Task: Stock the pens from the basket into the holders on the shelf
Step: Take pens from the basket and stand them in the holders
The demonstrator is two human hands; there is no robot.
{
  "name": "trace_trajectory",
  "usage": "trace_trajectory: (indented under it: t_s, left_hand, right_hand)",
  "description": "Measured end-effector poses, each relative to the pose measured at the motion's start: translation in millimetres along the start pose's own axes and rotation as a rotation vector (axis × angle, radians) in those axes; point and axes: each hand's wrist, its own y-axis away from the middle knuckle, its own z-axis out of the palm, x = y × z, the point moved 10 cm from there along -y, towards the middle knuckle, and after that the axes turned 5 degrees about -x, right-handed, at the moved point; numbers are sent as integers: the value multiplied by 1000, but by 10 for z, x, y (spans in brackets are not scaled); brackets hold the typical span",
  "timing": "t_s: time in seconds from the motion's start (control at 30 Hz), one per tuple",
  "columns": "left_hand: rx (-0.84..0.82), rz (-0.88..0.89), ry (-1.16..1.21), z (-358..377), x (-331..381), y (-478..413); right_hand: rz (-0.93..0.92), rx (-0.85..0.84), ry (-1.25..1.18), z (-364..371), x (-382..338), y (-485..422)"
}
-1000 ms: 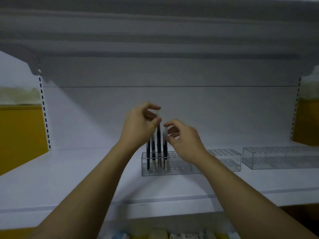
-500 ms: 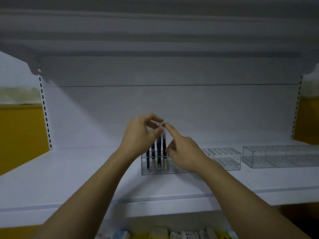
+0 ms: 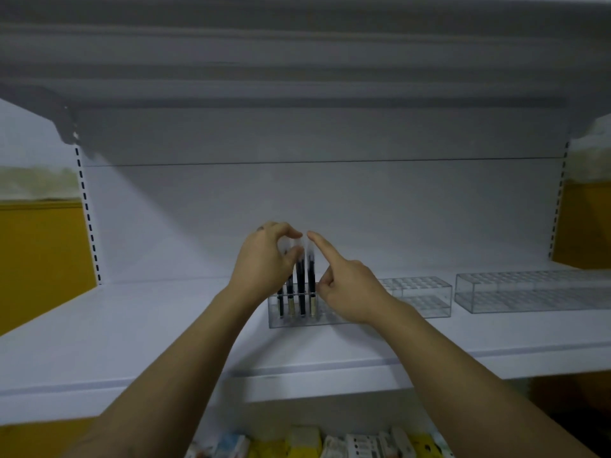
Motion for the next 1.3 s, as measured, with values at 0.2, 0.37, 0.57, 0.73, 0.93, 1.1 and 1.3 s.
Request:
trace_trajectory:
  t_s: [0.2,0.37,0.57,0.73,0.93,1.1,1.3]
  left_hand:
    - [41,7,-56,-67,42,242]
    - [110,63,-83,61,248,690]
    - [25,159,-37,456,758,1200]
    - [-78,232,13,902,1110,1727]
    - [-446,161,37,2053,1113,2570]
    - [-691,23,32,2983,918,3265]
    - [-1030,-189,79,3997,620,4233]
  right_hand:
    - [29,40,-180,-3,117,211]
    - [-14,232,-81,-248,207,695]
    - [53,273,-30,-328,346,1358]
    - [134,263,45,-258,724,2064]
    - [404,31,123,415,1711,3006]
    - [552,-143,44,1151,2338,3623]
    - [767,-441,-23,2130,2999,4380]
